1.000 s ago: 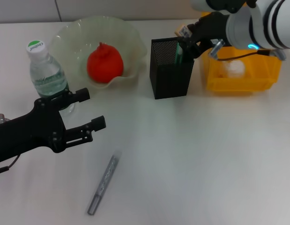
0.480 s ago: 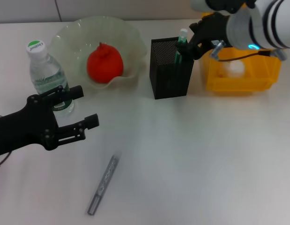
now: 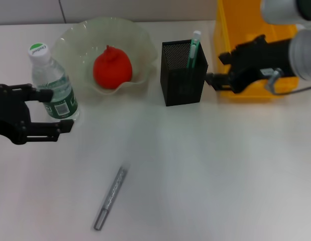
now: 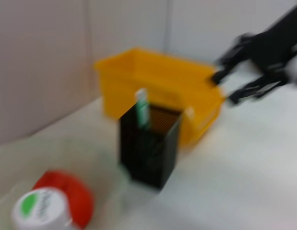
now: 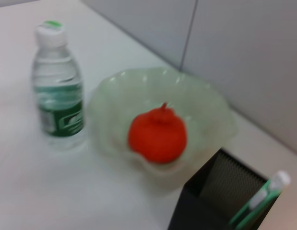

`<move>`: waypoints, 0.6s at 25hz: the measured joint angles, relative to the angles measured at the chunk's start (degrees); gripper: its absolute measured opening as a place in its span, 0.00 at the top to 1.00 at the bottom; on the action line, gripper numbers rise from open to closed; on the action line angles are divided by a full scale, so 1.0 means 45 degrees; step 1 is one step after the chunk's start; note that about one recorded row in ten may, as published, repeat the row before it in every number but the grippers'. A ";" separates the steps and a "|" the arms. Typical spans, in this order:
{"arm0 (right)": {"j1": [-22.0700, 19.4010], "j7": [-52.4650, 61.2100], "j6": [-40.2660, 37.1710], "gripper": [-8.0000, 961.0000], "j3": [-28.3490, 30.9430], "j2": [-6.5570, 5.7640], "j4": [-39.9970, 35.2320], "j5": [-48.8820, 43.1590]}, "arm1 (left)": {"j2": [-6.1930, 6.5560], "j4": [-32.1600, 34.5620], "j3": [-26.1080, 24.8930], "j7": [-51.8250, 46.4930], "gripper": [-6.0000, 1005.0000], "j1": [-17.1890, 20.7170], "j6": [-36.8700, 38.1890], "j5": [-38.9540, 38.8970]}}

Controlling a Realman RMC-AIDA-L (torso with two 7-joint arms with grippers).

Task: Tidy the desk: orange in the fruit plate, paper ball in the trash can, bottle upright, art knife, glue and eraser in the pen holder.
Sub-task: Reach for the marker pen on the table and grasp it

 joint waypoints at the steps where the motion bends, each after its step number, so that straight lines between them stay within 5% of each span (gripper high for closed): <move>1: -0.0158 -0.0271 -0.0305 0.46 0.0254 0.0001 -0.0097 0.0270 | 0.0000 0.0000 0.0000 0.0000 0.18 0.0000 0.0000 0.0000; 3: -0.0567 -0.1235 -0.0608 0.46 0.0722 0.0008 -0.0066 0.1048 | 0.0000 0.0000 0.0000 0.0000 0.18 0.0000 0.0000 0.0000; 4: -0.0709 -0.1625 -0.0652 0.46 0.0876 0.0009 0.0029 0.1382 | 0.0032 0.1694 0.0327 -0.2021 0.18 -0.0275 0.0358 0.1391; 5: -0.0887 -0.2262 -0.0675 0.46 0.1202 0.0004 0.0342 0.2030 | 0.0032 0.1694 0.0327 -0.2021 0.18 -0.0275 0.0358 0.1391; 6: -0.1055 -0.2945 -0.0732 0.46 0.1559 -0.0011 0.0678 0.2612 | -0.0015 0.3224 0.0629 -0.5274 0.18 -0.1471 0.1847 0.3646; 9: -0.1430 -0.4850 -0.1058 0.46 0.2526 -0.0034 0.1593 0.4094 | 0.0017 0.3323 0.0746 -0.7432 0.18 -0.2494 0.2812 0.4526; 13: -0.1636 -0.8120 -0.2124 0.46 0.4223 -0.0098 0.3790 0.6198 | 0.0014 0.3341 0.0780 -0.7805 0.18 -0.2722 0.3060 0.4746; 15: -0.1619 -0.9761 -0.2805 0.46 0.5179 -0.0098 0.4961 0.6722 | -0.0047 0.3290 0.2266 -0.9709 0.18 -0.3420 0.3418 0.6116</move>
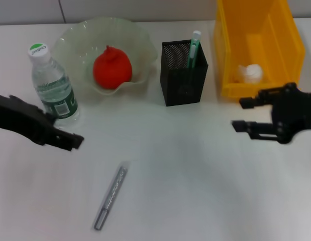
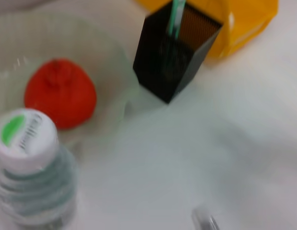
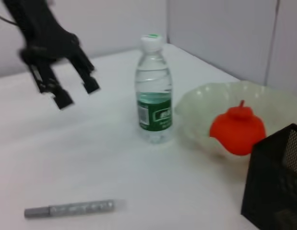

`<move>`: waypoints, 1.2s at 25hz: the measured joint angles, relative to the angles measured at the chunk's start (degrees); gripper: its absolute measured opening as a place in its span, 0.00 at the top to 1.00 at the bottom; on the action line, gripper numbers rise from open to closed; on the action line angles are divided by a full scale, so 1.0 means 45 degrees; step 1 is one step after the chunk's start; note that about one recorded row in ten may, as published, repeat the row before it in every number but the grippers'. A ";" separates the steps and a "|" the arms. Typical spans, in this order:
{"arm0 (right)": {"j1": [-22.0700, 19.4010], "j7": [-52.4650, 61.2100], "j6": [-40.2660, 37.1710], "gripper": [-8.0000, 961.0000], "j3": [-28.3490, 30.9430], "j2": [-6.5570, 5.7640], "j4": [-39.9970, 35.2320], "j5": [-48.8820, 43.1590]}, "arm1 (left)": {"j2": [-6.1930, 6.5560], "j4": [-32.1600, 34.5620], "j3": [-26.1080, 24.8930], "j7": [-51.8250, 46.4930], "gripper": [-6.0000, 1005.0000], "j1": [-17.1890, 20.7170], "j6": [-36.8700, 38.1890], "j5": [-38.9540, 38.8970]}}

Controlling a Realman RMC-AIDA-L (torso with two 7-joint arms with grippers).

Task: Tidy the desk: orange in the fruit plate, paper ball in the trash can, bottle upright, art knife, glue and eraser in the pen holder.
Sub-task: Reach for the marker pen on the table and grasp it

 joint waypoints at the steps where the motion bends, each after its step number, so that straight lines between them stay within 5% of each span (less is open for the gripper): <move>1: 0.0059 -0.0775 -0.0257 0.46 0.0498 0.0005 0.0652 0.0126 | -0.0025 -0.0082 0.0382 -0.0248 0.18 -0.0087 -0.0056 0.0280; 9: 0.0548 -0.3555 -0.1413 0.45 0.3926 -0.0002 0.3737 0.0479 | -0.0136 -0.0967 0.2763 -0.1460 0.18 -0.0499 -0.0720 0.2151; 10: 0.0541 -0.3714 -0.1495 0.45 0.4187 -0.0001 0.3875 0.0543 | -0.0120 -0.1369 0.4093 -0.2146 0.18 -0.0653 -0.1198 0.2686; 13: 0.0464 -0.4026 -0.1749 0.45 0.4750 -0.0009 0.4031 0.0649 | -0.0129 -0.1555 0.5687 -0.3230 0.18 -0.0782 -0.1784 0.3158; 21: 0.0286 -0.5481 -0.3770 0.45 0.5146 -0.0042 0.4030 -0.0105 | -0.0150 -0.2386 0.6365 -0.3468 0.18 -0.0851 -0.2551 0.2631; 30: 0.0531 -0.5918 -0.3404 0.45 0.5300 -0.0032 0.4808 -0.0417 | -0.0149 -0.3352 0.6903 -0.3457 0.18 -0.1302 -0.3642 0.2097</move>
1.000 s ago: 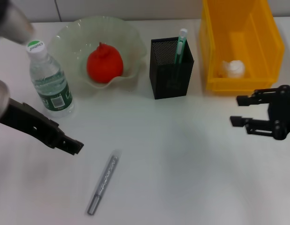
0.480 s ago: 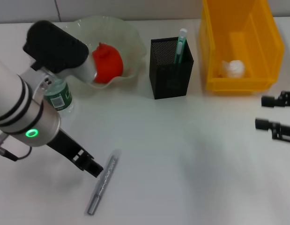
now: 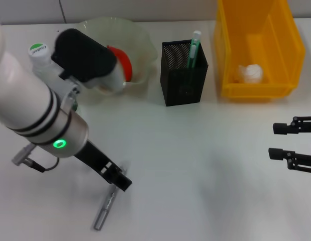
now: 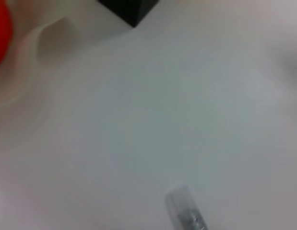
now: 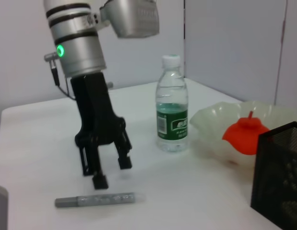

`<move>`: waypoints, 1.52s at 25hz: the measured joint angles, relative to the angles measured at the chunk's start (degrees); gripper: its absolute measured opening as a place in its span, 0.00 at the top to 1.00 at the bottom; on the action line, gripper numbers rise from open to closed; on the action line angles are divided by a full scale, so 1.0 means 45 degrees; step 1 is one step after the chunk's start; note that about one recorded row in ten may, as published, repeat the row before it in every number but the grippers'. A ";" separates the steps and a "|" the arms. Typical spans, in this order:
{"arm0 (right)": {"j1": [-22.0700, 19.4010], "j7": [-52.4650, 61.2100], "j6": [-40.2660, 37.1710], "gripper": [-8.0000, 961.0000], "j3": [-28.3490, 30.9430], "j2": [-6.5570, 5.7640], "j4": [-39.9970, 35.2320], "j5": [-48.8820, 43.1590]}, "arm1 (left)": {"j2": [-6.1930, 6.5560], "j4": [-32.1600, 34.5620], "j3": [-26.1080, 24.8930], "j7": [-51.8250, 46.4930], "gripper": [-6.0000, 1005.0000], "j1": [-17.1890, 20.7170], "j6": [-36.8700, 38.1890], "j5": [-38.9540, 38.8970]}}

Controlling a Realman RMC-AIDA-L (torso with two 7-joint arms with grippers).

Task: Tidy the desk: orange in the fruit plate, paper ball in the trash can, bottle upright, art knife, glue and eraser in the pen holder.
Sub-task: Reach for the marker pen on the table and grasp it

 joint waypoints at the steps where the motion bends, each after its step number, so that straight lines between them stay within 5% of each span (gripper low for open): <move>1: 0.0001 -0.0024 0.0050 0.45 0.0051 0.0011 0.0022 0.0017 | -0.0002 -0.0108 0.0280 0.0000 0.18 -0.0036 -0.0195 0.0014; 26: 0.0222 0.0072 0.0137 0.45 0.0453 0.0013 0.0287 0.0100 | -0.0001 -0.1215 0.1460 0.0017 0.18 -0.0543 -0.1161 0.0313; 30: 0.0279 0.0102 0.0152 0.45 0.0462 0.0020 0.0297 0.0100 | -0.0001 -0.1653 0.1838 0.0017 0.34 -0.0889 -0.1143 0.0807; 38: 0.0334 0.0235 0.0157 0.45 0.0542 0.0030 0.0298 0.0100 | -0.0001 -0.1840 0.2046 0.0016 0.34 -0.1081 -0.1253 0.0916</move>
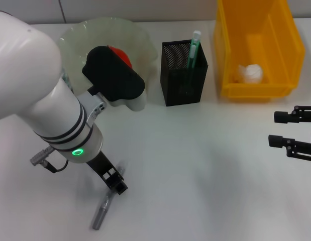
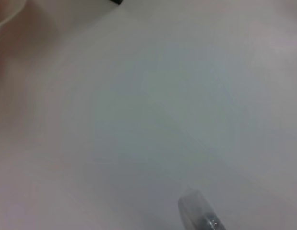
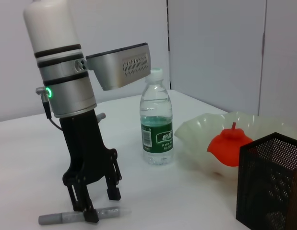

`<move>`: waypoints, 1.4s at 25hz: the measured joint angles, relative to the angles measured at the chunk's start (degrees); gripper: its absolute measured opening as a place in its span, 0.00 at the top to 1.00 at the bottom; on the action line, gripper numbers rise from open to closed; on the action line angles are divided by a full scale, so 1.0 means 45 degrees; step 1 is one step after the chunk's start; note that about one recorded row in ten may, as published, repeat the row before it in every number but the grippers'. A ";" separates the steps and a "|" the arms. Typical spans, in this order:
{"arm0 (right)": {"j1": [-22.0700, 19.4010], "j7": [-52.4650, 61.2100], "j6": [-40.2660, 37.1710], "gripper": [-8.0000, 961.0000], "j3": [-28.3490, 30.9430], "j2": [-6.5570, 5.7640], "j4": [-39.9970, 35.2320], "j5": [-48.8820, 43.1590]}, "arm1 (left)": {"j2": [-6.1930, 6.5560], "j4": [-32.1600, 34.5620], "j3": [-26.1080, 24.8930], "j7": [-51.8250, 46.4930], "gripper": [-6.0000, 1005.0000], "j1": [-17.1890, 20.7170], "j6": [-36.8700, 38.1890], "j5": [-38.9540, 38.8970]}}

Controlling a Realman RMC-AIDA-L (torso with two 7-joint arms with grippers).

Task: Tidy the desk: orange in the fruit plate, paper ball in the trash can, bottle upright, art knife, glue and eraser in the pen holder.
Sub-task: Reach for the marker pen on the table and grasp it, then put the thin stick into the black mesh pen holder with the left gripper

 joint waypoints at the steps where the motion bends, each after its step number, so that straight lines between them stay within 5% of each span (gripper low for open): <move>1: 0.0000 0.0000 0.0000 0.45 0.0000 0.0000 0.0000 0.0000 | 0.0000 -0.0008 0.0037 0.0000 0.34 -0.0008 -0.0011 0.0000; 22: 0.0111 0.0007 -0.0002 0.45 0.0397 0.0022 0.0098 -0.0001 | 0.0001 -0.0012 0.0863 -0.0005 0.47 -0.0189 -0.0007 0.0488; 35: 0.0196 0.0019 -0.0009 0.45 0.0489 0.0022 0.0097 -0.0001 | 0.0000 0.0225 0.1005 0.0016 0.78 -0.0139 0.0072 0.0508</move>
